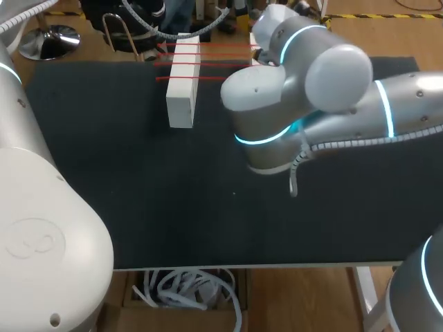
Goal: Grab the tape and strap the tape.
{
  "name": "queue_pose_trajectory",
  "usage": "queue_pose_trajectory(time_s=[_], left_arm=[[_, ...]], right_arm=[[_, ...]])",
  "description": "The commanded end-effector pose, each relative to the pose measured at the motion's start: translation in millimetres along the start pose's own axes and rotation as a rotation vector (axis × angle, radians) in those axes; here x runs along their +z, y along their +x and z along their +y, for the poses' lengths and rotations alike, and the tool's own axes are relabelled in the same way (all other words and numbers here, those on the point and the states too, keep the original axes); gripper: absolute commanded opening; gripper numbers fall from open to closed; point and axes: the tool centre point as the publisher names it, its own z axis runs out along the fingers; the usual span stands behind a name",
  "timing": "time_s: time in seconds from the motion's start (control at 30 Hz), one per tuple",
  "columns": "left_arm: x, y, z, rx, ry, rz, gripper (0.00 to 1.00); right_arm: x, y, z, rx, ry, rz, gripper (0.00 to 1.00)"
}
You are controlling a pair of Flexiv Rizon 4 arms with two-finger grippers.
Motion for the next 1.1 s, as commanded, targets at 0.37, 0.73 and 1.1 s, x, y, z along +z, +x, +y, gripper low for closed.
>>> queue_pose_trajectory(time_s=[0.37,0.73,1.1], left_arm=[[-1,-0.2,-0.6,-0.001,-0.004,0.001,0.0],[-1,-0.2,-0.6,-0.001,-0.004,0.001,0.0],[-1,-0.2,-0.6,-0.001,-0.004,0.001,0.0]], right_arm=[[-21,-71,-89,0.17,0.109,0.26,1.0],[2,-82,-115,0.225,0.021,0.608,1.0],[7,-72,-100,0.147,-0.062,0.759,1.0]])
